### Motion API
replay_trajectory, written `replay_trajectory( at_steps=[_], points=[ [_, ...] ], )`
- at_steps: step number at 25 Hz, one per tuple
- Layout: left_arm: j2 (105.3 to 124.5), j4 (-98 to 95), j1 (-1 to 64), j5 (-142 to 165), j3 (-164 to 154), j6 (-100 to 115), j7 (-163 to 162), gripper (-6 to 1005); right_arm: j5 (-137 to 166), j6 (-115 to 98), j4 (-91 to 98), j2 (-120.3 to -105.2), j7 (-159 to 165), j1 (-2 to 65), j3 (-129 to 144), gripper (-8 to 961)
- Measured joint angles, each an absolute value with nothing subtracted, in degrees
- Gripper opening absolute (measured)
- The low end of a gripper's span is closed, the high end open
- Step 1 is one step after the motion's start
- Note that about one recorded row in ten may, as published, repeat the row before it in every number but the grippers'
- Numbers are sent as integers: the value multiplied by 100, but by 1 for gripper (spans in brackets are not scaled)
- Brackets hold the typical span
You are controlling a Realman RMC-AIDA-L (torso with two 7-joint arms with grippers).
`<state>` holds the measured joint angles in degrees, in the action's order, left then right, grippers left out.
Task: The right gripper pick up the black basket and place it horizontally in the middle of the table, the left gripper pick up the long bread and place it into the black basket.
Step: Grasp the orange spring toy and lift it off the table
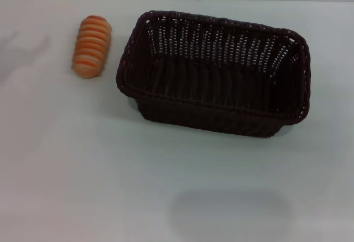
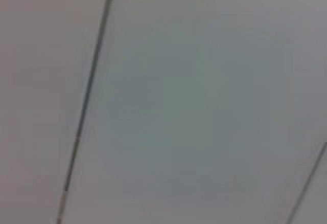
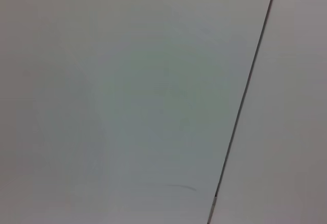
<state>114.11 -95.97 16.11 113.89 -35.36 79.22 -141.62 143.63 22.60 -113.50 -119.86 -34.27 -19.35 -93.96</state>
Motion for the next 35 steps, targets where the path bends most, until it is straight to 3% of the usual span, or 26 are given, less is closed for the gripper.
replay_trajectory(
  at_steps=[1,3,8,9,14,20,23,24,26,29,35],
  points=[
    [11411,-9597,1611,11389,-3536,7922,-14162,836,14363,2265,-11348,-11984,-3427,-1931,-9409,493],
    [11248,-9726,2198,12075,-3547,8258,-14628,836,14348,2282,-11361,-11983,-3427,-1940,-9432,493],
    [11221,-9848,2608,12714,-3565,8426,-14821,836,14315,2429,-11394,-11984,-3253,-1927,-9531,493],
    [11250,-9900,3413,13865,-3576,8680,-15010,836,14314,2486,-11407,-11985,-3235,-1904,-9572,493],
    [11376,-9735,4316,15274,-3713,8929,-15128,836,14310,2502,-11415,-11986,-3243,-1838,-9606,492],
    [11415,-9209,4886,16207,-3878,9013,-15164,836,14308,2511,-11437,-11975,-3248,-1784,-9620,492],
    [11242,-8314,5315,16523,-3934,9046,-15195,836,14308,2537,-11509,-11965,-3257,-1773,-9604,493],
    [11055,-7803,5408,16527,-4109,8971,-15300,836,14314,2593,-11582,-11955,-3261,-1760,-9585,493],
    [10981,-7618,5422,16534,-4232,8944,-15359,836,14318,2640,-11622,-11951,-3261,-1744,-9582,493],
    [10664,-6979,5438,16557,-4810,8875,-15627,836,14315,2696,-11664,-11942,-3263,-1684,-9580,492],
    [10505,-6377,5473,16560,-5029,8824,-15652,835,14346,2686,-11663,-11944,-3265,-1576,-9538,492]
  ],
)
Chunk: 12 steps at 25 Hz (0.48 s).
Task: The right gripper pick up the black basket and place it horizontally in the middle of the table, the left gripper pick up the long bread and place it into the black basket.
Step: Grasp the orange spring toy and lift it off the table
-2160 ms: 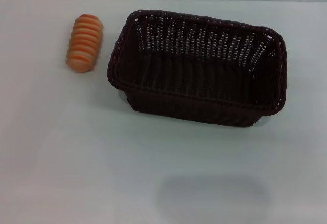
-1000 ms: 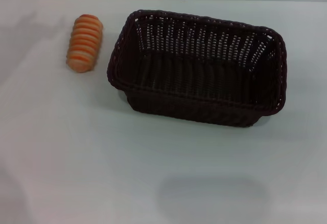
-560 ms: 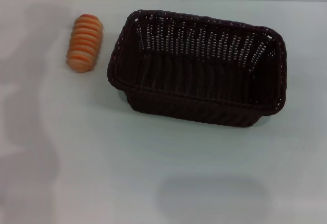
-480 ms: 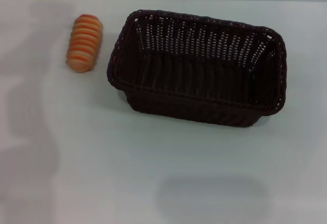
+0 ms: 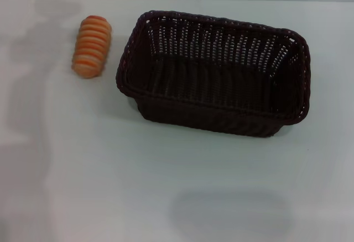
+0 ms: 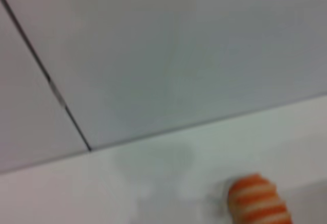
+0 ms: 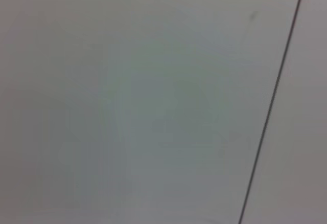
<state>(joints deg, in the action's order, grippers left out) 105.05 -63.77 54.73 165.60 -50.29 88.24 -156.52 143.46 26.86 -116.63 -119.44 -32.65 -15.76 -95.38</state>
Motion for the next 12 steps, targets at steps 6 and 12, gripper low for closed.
replay_trajectory(
  at_steps=[6,12],
  points=[
    [10548,-5746,5515,16560,-5141,8463,-15629,835,14353,2672,-11661,-11932,-3268,-1448,-9455,492],
    [10705,-5166,5599,16558,-5344,8236,-15541,835,14366,2668,-11665,-11926,-3285,-1306,-9334,493]
  ],
)
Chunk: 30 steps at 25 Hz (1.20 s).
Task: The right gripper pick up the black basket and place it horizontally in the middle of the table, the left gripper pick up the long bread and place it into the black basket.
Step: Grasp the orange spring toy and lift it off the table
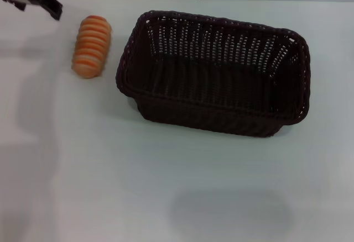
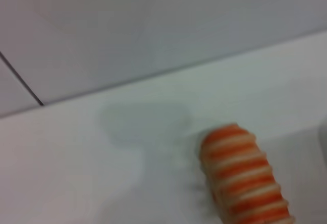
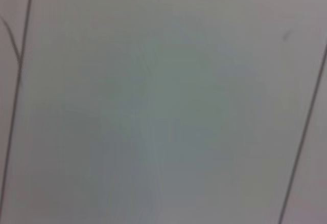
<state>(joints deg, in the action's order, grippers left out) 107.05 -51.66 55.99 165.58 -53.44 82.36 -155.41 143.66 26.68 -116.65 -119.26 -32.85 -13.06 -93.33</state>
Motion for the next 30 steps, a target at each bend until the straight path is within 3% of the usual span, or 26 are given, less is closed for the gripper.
replay_trajectory(
  at_steps=[7,22,30],
  points=[
    [10891,-5081,5604,16557,-5443,8221,-15418,835,14386,2652,-11665,-11927,-3469,-1209,-9204,493],
    [10789,-5355,5197,16546,-5143,8194,-15155,834,14404,1732,-11252,-11987,-2859,-1769,-9678,492],
    [10952,-4665,5372,16504,-5088,7719,-14773,834,14400,1725,-11324,-11988,-2821,-1717,-9490,493]
  ],
)
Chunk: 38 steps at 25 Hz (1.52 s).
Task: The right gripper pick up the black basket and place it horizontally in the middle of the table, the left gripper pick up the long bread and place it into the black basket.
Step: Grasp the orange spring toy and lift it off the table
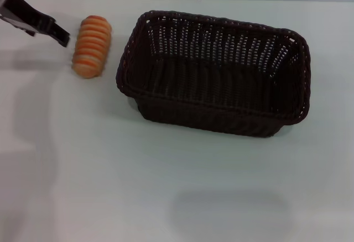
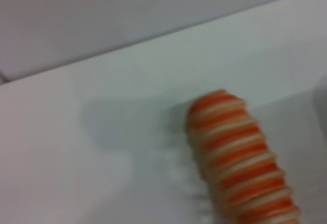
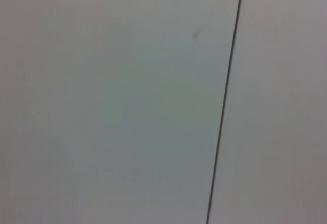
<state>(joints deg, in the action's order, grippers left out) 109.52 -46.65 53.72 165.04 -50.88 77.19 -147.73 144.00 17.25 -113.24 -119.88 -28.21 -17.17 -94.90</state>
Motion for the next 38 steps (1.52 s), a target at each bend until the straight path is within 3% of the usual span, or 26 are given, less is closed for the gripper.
replay_trajectory(
  at_steps=[19,38],
  points=[
    [11281,-4267,5410,16486,-5106,7204,-14664,833,14447,1722,-11434,-11962,-2799,-1594,-9156,492],
    [11417,-3937,5402,16489,-5133,6900,-14578,833,14585,1723,-11488,-11954,-2793,-1487,-8909,492]
  ],
)
